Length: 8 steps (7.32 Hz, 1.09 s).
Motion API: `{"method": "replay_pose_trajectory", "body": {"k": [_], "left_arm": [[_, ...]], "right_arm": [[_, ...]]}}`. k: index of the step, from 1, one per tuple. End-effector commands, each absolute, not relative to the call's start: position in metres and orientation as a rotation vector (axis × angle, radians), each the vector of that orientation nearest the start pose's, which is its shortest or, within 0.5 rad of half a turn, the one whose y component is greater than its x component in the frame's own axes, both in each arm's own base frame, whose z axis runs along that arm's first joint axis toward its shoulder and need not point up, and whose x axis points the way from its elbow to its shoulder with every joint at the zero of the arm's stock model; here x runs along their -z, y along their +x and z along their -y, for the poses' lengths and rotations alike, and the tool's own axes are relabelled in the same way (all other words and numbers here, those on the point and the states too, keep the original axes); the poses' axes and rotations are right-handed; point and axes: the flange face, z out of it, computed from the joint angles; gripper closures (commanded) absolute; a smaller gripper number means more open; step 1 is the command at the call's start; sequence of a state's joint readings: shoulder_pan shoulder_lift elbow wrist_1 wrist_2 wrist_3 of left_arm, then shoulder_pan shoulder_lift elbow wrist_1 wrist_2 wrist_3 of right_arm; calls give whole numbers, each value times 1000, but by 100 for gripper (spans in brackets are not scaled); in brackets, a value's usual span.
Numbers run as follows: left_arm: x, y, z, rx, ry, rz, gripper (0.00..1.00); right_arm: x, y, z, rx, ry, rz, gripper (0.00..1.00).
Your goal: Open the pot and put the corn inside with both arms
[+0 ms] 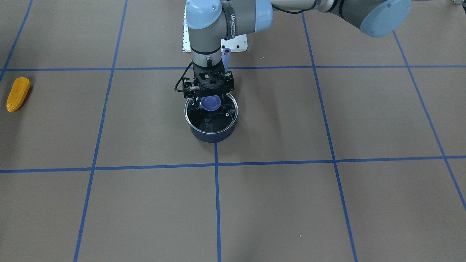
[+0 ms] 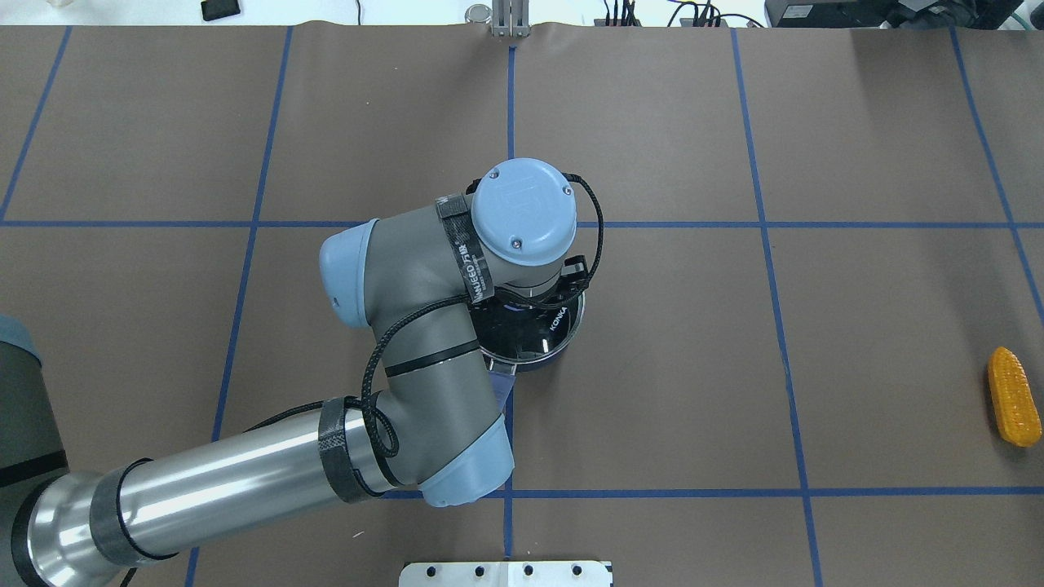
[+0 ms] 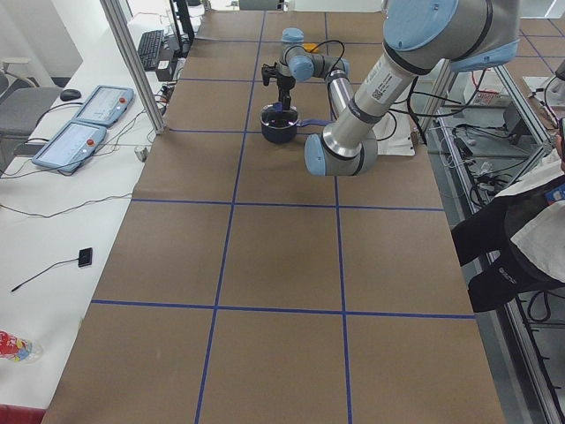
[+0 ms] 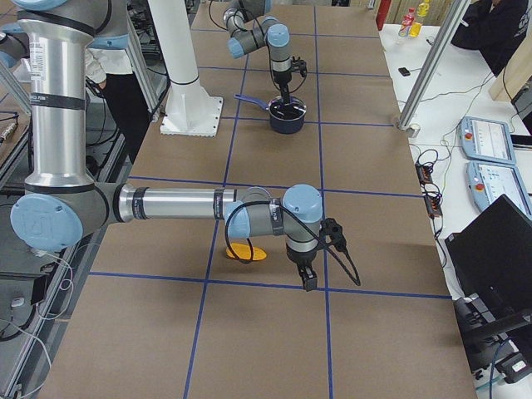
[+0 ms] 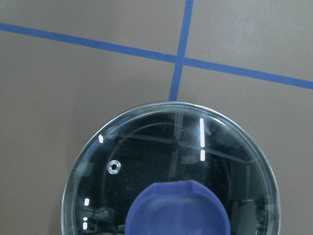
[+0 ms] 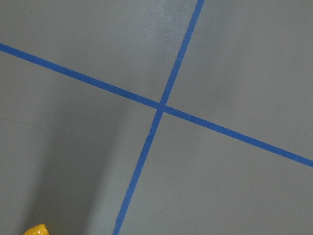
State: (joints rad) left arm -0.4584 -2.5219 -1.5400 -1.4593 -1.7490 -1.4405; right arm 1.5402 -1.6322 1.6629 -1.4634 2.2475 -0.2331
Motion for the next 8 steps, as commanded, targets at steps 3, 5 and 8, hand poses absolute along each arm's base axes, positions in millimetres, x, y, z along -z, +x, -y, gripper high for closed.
{"method": "replay_pose_trajectory", "body": {"k": [3,5,8], "left_arm": [[-99,599,426,235,91,-824,42],[-104,599,426,232,97,-834,84],[-84,575,418,225,117,-879,100]], "right_arm": [[-637,56,478,301,203,661,0],[-638,56,478,300,201,661,0],[-640,56,478,298,197,662,0]]}}
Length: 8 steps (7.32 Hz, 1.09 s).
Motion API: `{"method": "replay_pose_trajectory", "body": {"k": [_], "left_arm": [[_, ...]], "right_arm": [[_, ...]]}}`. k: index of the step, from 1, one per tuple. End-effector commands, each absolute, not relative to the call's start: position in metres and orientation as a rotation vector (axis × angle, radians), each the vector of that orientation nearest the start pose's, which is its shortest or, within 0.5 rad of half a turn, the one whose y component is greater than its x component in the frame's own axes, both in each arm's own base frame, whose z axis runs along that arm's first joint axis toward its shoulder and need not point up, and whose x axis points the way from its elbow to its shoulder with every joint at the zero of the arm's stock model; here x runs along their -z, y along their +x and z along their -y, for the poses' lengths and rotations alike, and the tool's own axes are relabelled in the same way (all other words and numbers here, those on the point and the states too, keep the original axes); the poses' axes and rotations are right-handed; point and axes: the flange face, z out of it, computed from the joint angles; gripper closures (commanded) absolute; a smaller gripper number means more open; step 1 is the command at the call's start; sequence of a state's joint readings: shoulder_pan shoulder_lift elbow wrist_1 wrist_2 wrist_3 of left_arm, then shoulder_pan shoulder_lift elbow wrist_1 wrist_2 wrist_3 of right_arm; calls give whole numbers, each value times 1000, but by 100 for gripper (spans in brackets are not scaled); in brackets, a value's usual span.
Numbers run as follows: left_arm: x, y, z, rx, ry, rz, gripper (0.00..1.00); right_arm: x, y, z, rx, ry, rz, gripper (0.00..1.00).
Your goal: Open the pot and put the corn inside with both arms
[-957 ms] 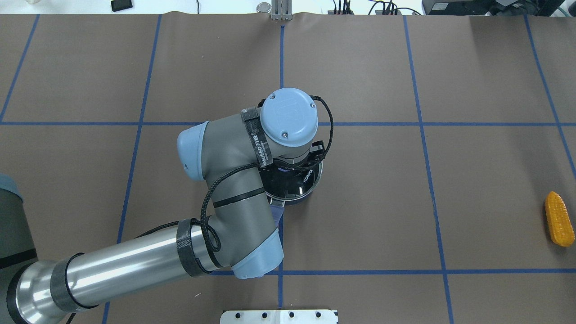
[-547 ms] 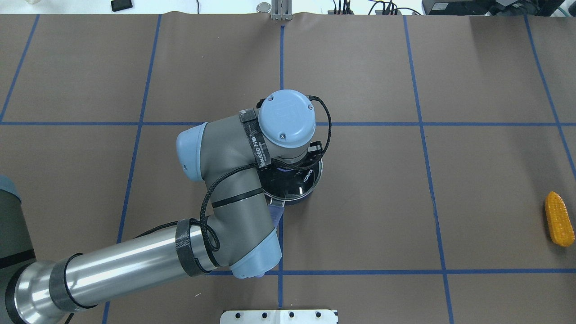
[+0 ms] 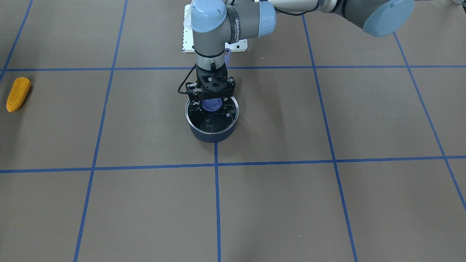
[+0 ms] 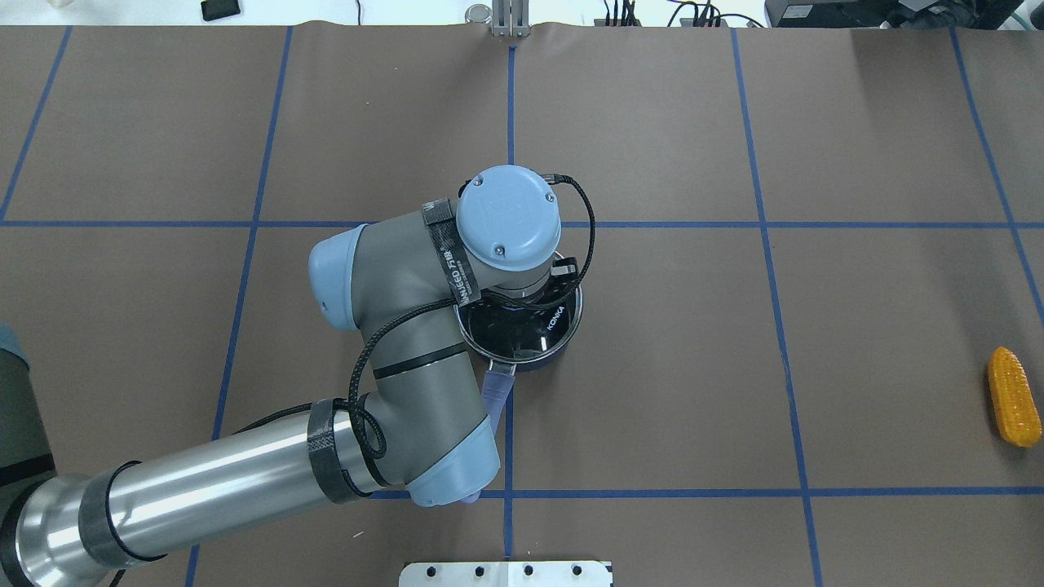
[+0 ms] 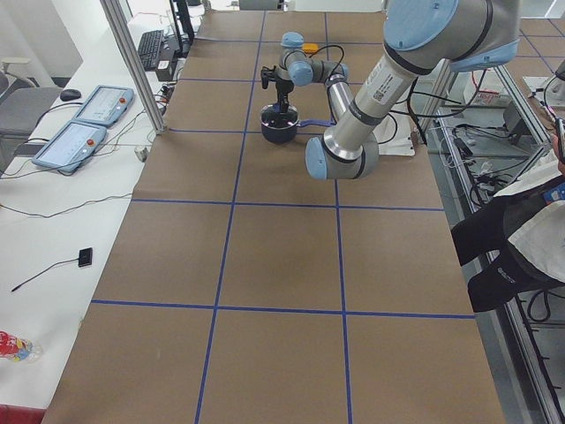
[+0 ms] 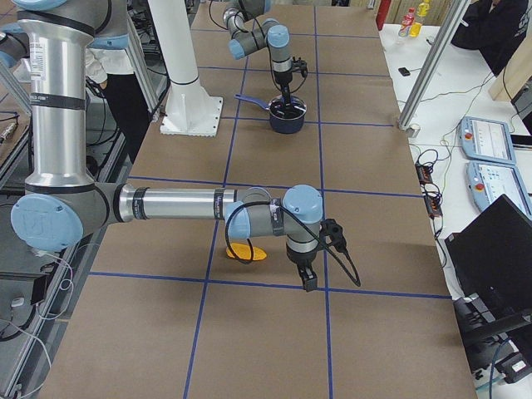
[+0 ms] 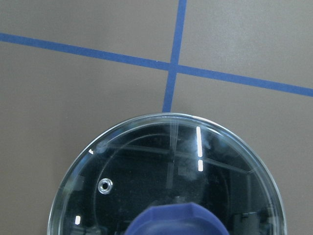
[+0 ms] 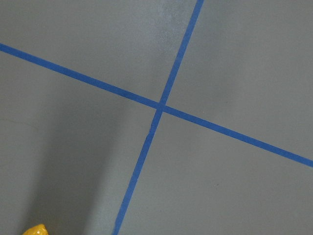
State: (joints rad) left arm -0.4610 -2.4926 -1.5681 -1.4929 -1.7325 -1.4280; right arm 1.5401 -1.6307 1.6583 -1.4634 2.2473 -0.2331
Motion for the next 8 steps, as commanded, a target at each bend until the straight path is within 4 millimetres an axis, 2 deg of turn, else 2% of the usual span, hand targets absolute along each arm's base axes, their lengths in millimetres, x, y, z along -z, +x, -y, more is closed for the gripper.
{"method": "replay_pose_trajectory", "body": {"k": [1,3,4,6,7,8], "left_arm": [[-71,559,410,223,120,-893,100],[-55,523,404,218,135,-877,100],[-74,504,410,183,163,-850,100],[-137,446,429,67,252,-789,100],[-149,426,443,28,295,-774,100],[-182,412,455,-6,329,-764,100]], "right_arm": [[-640,56,478,298,197,662,0],[-640,56,478,298,197,662,0],[-641,56,478,298,195,663,0],[-641,56,478,298,195,663,0],[-641,56,478,297,195,665,0],[-641,56,478,297,195,665,0]]}}
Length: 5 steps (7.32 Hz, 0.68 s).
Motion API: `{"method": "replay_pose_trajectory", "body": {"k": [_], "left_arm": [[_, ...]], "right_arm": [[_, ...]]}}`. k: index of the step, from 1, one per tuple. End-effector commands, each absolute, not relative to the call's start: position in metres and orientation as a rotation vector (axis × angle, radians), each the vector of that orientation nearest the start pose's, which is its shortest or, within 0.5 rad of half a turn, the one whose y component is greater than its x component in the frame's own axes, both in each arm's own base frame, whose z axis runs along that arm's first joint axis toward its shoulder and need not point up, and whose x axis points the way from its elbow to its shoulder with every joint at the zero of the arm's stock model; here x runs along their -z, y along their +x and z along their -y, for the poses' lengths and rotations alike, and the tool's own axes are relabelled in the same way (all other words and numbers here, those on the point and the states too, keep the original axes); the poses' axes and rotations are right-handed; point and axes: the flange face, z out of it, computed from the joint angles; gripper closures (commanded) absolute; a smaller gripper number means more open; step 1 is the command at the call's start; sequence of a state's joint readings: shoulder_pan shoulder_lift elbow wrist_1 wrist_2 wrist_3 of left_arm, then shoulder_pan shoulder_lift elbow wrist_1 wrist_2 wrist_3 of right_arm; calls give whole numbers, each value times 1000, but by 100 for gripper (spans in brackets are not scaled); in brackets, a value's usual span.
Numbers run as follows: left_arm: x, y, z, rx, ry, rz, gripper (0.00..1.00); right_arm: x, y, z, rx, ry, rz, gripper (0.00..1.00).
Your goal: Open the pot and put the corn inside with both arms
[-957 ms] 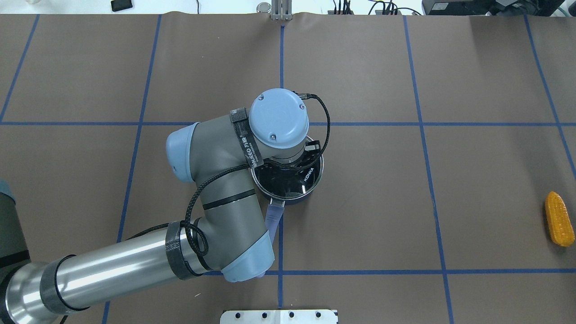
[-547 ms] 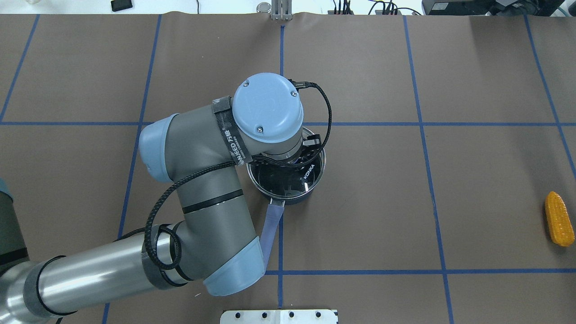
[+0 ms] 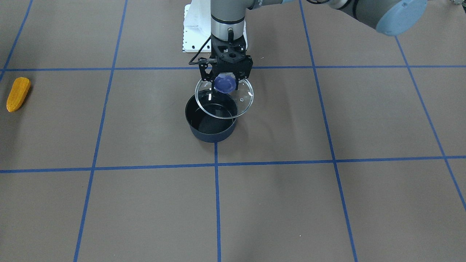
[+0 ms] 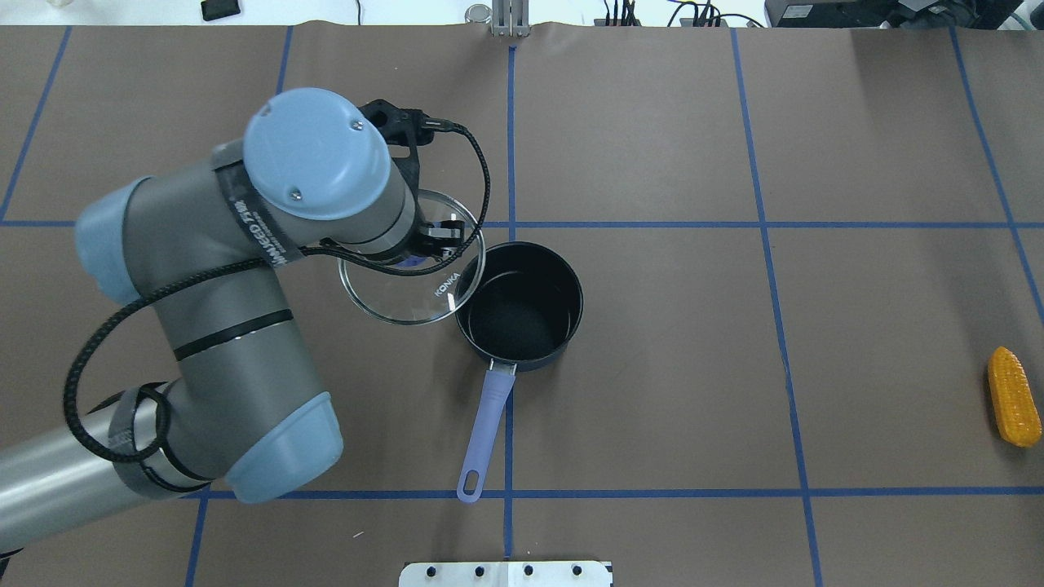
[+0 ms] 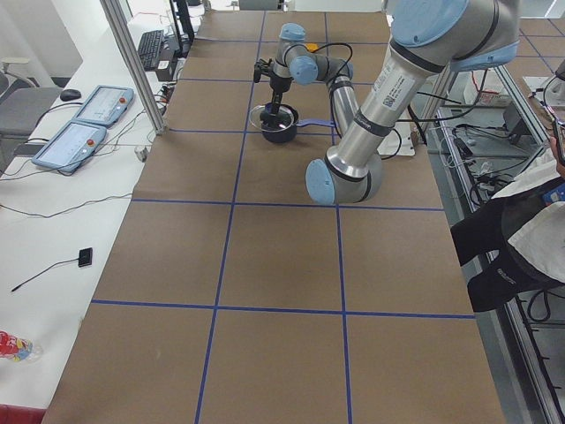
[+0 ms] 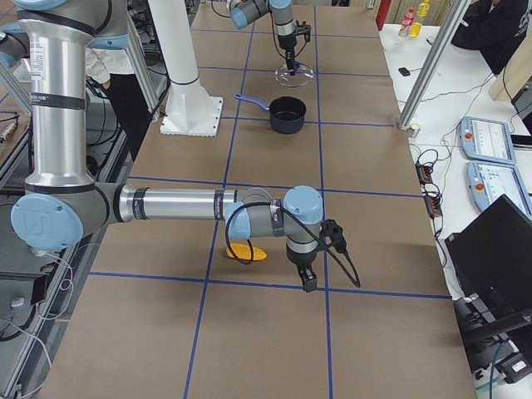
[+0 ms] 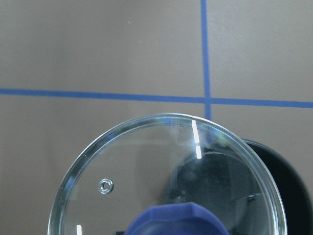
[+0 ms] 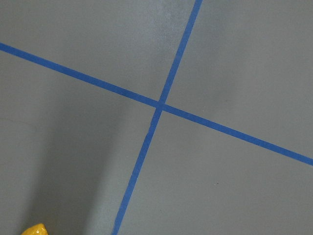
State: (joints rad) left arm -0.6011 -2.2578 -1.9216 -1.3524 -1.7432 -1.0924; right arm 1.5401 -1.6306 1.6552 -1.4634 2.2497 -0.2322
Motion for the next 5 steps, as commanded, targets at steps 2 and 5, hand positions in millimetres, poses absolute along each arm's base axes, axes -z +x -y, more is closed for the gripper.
{"method": "replay_pose_trajectory", "body": {"k": [2,5], "left_arm": [[-264,371,469,-117,321,-804,100],[-375,300,476,-271,359,-724,100]], "right_arm": [[-641,56,478,297,195,665,0],[-650,56,479,300,208,664,0]]}}
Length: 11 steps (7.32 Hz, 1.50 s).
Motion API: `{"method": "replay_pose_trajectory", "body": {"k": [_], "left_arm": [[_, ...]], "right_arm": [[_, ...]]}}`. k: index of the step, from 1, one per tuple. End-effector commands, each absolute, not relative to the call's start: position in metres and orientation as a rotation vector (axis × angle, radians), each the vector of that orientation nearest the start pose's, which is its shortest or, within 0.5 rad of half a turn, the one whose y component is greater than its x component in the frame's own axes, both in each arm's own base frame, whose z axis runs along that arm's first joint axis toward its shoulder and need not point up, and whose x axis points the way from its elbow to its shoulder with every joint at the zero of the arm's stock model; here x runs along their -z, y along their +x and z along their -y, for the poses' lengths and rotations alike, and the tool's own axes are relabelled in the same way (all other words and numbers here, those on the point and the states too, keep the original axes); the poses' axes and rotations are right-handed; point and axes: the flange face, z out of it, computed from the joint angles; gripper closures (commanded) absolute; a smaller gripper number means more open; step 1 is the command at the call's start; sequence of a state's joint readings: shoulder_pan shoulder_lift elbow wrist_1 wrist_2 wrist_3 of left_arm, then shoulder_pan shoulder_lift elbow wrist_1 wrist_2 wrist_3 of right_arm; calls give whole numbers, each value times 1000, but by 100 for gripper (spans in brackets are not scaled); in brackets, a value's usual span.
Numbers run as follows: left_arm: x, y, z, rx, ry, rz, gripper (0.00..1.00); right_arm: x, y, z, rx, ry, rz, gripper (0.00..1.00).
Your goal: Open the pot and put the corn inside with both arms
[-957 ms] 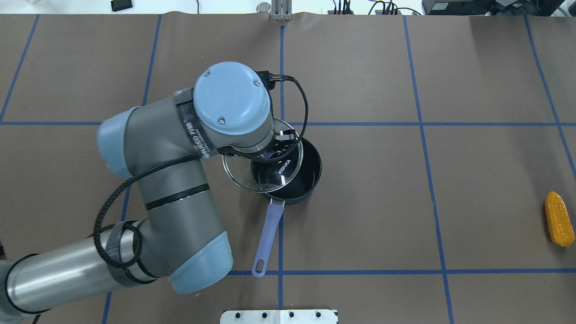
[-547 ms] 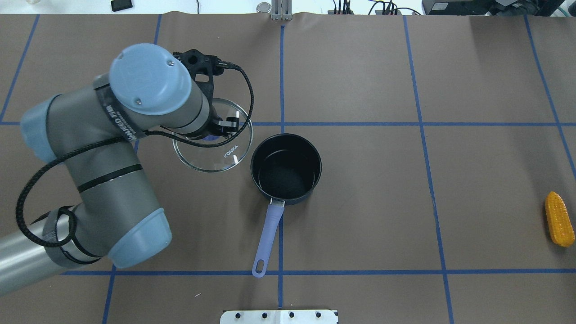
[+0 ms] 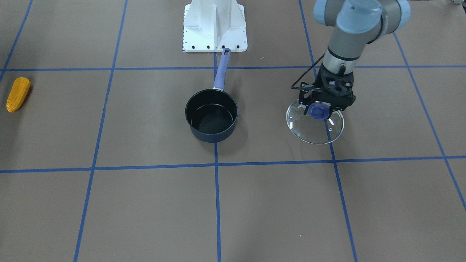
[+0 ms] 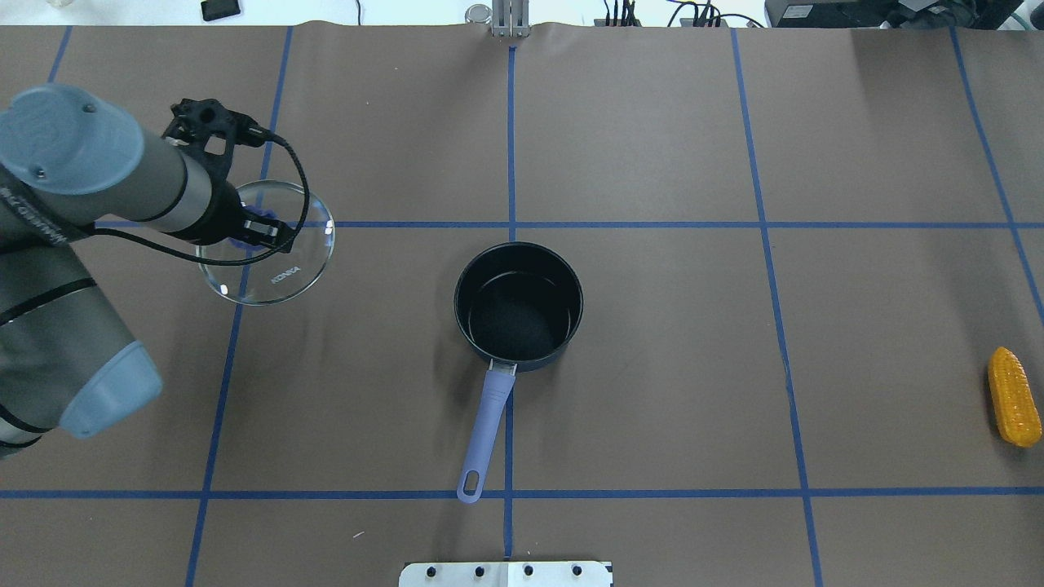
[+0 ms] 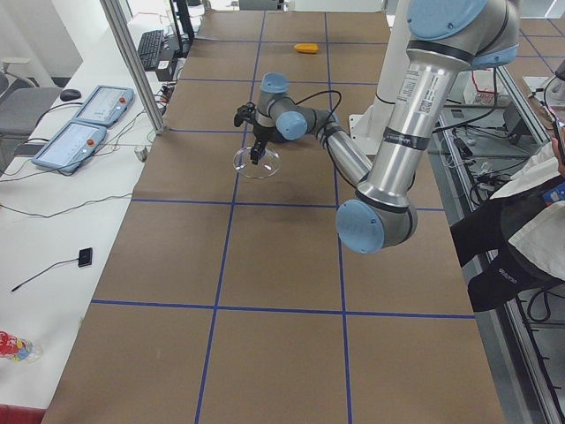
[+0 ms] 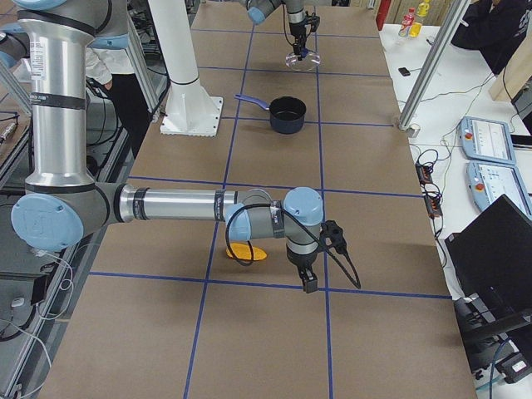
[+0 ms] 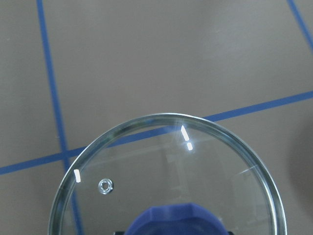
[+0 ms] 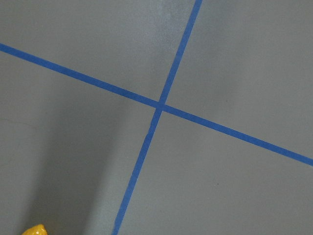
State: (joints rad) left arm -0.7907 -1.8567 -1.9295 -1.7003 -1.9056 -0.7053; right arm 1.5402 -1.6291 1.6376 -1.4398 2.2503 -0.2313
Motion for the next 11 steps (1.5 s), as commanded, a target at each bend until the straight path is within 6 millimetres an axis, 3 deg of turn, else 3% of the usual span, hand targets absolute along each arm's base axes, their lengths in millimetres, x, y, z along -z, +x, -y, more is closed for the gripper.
{"method": "replay_pose_trajectory", "body": {"k": [1,3,5,7,9,11], "left_arm": [[-405,281,466,-312,325,-736,100],[-485,257,440,-374,357,-746,100],[-556,251,423,-438,366,-820,100],[-570,250,422,-439,363,-825,100],[-571,250,422,-439,361,-826,69],[-572,250,422,-439,362,-825,28]], "right_arm": [[-651,56,479,299,206,664,0],[-653,56,479,299,202,664,0],[-654,56,479,298,202,664,0],[-654,56,478,298,202,664,0],[-653,56,479,300,208,664,0],[-653,56,479,300,208,665,0]]}}
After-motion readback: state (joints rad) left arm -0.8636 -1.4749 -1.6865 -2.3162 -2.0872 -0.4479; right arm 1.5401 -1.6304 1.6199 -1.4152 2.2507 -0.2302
